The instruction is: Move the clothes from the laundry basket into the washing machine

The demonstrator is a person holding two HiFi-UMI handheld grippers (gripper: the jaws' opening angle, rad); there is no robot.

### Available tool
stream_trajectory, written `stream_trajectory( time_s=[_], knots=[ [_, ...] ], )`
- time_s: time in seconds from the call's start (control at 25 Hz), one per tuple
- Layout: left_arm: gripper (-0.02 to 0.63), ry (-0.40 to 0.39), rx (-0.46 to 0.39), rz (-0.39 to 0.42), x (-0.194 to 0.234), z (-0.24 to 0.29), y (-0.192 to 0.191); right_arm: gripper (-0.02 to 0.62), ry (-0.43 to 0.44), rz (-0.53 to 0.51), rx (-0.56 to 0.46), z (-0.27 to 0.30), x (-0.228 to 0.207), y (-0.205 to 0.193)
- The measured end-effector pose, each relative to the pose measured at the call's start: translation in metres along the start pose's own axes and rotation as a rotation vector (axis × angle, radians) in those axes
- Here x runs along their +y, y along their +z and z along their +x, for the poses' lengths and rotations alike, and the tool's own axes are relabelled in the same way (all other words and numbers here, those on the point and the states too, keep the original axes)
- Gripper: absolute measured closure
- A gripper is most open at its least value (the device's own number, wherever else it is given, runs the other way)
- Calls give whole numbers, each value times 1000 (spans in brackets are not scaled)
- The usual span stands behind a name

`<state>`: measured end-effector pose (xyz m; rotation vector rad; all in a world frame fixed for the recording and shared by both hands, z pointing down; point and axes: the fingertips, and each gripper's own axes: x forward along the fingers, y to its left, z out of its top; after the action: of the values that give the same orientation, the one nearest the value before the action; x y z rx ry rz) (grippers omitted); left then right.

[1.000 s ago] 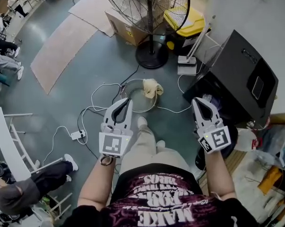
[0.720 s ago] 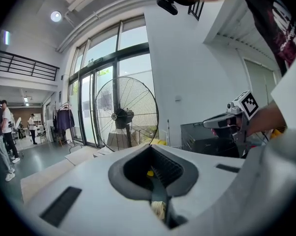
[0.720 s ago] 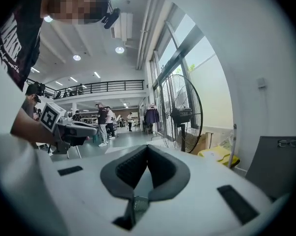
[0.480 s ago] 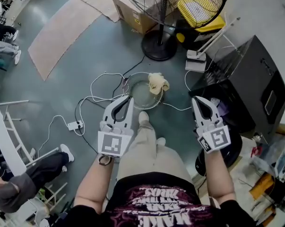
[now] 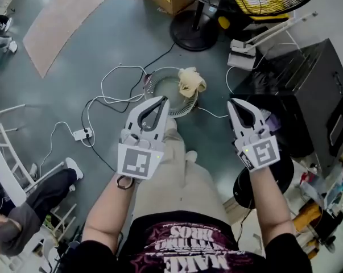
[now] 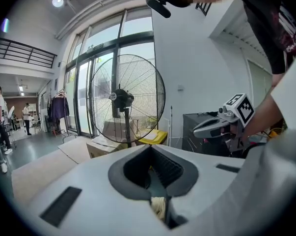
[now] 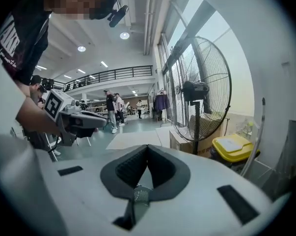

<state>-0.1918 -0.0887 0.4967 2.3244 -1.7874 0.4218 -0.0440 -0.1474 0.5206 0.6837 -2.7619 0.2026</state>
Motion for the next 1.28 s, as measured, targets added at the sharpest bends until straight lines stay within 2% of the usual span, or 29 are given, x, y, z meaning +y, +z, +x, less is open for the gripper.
stream_trajectory(
  time_s=[0.2, 0.32, 0.4, 0.56, 0.8, 1.04, 1.28],
  knots=[
    [601, -38, 17, 6, 5, 23, -17, 591, 111, -35, 67, 33, -4, -18],
    [601, -48, 12, 27, 16, 37, -26, 591, 122, -58, 81, 52, -17, -23],
    [601, -34, 12, 24, 26, 47, -35, 591, 105, -54, 70, 63, -25, -27],
    [601, 11, 8, -38, 47, 66, -55, 591, 32, 4, 14, 79, -42, -43],
    [601, 72, 15, -108, 68, 89, -101, 591, -99, 99, -14, 102, -63, -89],
    [601, 114, 40, -132, 83, 100, -137, 591, -70, 83, 18, 145, -62, -130],
    [601, 62, 86, -57, 84, 113, -173, 591, -81, 105, 64, 167, -71, -177]
  ],
)
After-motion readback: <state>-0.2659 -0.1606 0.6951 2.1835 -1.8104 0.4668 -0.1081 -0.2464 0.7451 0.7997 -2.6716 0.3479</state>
